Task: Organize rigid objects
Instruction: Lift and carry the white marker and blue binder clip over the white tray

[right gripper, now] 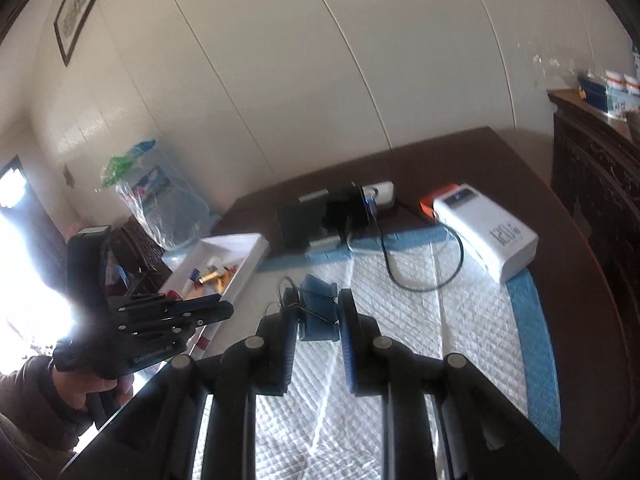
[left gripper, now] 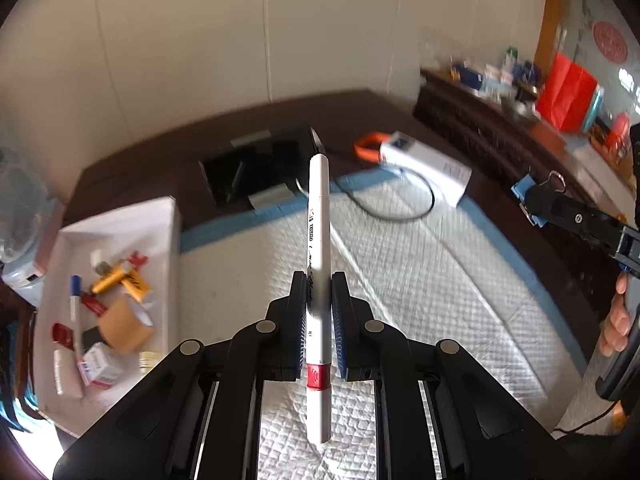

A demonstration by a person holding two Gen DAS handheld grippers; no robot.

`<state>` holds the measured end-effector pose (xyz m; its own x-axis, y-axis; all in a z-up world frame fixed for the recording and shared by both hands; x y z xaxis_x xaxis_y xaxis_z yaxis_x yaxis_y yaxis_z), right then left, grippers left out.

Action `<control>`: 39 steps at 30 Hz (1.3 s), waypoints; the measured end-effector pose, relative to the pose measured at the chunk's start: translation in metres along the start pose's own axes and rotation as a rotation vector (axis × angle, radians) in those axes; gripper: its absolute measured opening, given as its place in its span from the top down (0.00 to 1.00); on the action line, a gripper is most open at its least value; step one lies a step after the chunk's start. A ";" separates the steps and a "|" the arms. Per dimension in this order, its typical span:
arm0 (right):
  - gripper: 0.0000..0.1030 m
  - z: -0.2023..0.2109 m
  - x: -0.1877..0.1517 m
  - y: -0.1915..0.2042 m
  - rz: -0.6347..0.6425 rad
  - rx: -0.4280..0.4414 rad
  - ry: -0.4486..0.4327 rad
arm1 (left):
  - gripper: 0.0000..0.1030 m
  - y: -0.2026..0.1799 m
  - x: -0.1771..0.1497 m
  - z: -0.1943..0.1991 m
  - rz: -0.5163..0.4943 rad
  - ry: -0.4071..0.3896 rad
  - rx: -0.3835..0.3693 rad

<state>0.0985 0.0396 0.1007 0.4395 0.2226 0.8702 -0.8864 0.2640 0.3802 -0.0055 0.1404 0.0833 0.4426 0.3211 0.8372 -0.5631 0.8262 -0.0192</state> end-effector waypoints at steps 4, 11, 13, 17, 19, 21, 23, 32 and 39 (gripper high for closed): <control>0.82 0.016 0.022 0.018 0.035 0.018 -0.065 | 0.89 0.010 0.018 0.037 0.032 -0.092 0.030; 0.82 0.045 0.058 0.044 0.041 0.042 -0.187 | 0.89 0.036 0.043 0.107 0.066 -0.246 0.094; 0.82 0.049 0.062 0.053 0.044 0.050 -0.204 | 0.89 0.045 0.044 0.121 0.078 -0.273 0.112; 0.82 0.046 0.060 0.072 0.066 0.063 -0.201 | 0.89 0.061 0.038 0.142 0.102 -0.300 0.135; 0.82 0.044 0.058 0.081 0.073 0.070 -0.198 | 0.89 0.068 0.034 0.149 0.110 -0.307 0.143; 0.82 0.043 0.055 0.088 0.076 0.074 -0.197 | 0.89 0.074 0.031 0.156 0.118 -0.315 0.145; 0.82 0.042 0.054 0.095 0.080 0.076 -0.197 | 0.89 0.079 0.029 0.163 0.121 -0.322 0.147; 0.82 0.038 0.052 0.121 0.099 0.098 -0.205 | 0.89 0.096 0.024 0.185 0.131 -0.348 0.161; 0.82 0.027 0.047 0.142 0.118 0.127 -0.194 | 0.89 0.116 0.017 0.198 0.153 -0.358 0.183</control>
<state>-0.0107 0.0619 0.2047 0.3069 0.0579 0.9500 -0.9463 0.1247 0.2982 -0.2012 0.1499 0.2032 0.0923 0.2255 0.9699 -0.7323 0.6753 -0.0873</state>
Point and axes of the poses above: each gripper's, at about its wrist camera, not at the fingertips, and z roughly against the way its jaws point, y to its left, x to its top, the point moved 5 cm from there along -z, roughly the way its jaws point, and after that the axes turned 14 degrees about -y, right-handed, at the moved point
